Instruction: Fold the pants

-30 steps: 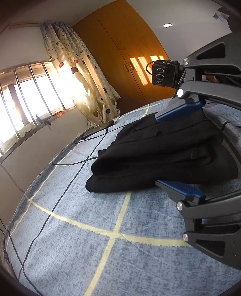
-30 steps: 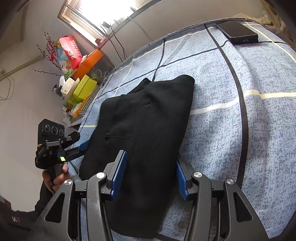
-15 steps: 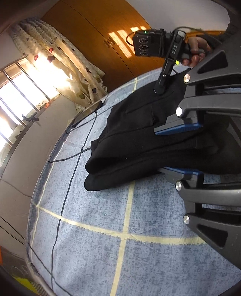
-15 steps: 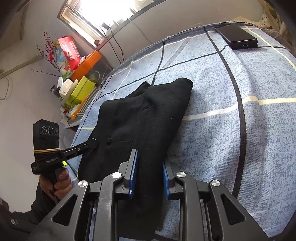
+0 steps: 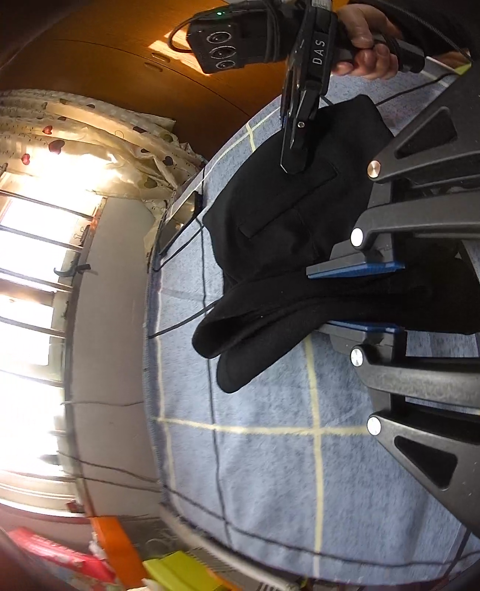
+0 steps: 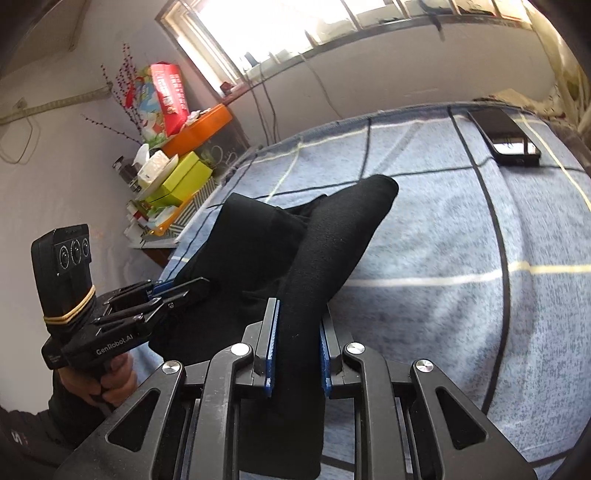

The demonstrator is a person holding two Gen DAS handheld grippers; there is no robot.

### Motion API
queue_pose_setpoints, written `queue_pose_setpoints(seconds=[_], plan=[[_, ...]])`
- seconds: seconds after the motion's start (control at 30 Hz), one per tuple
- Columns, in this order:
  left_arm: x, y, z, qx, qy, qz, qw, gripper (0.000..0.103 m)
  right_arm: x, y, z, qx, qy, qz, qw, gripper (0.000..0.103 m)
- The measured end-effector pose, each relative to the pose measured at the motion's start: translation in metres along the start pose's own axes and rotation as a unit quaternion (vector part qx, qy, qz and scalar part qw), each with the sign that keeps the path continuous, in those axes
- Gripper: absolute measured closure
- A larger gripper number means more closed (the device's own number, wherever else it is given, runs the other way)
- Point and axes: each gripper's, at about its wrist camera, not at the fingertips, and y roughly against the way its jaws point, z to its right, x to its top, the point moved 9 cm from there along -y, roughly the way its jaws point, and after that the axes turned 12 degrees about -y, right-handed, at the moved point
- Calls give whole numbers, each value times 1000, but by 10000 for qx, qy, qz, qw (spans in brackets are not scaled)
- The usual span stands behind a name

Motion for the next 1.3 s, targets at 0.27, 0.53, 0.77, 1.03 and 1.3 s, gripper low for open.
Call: queue_pose_setpoints(seconds=[0.27, 0.53, 0.77, 1.03, 1.3], plan=[[7, 20, -50, 538, 56, 138, 9984, 81, 13, -35, -42, 174, 297, -77, 9994, 84], [4, 20, -103, 1069, 131, 54, 9942, 81, 23, -87, -79, 359, 442, -233, 9981, 84], [2, 14, -139, 1309, 195, -38, 9912, 81, 29, -119, -89, 521, 349, -327, 9975, 84], [-25, -7, -154, 1439, 254, -240, 9890, 79, 16, -144, -56, 312, 204, -623, 9974, 80], [-41, -7, -166, 1542, 535, -309, 9861, 66, 16, -140, -43, -144, 209, -572, 9980, 67]])
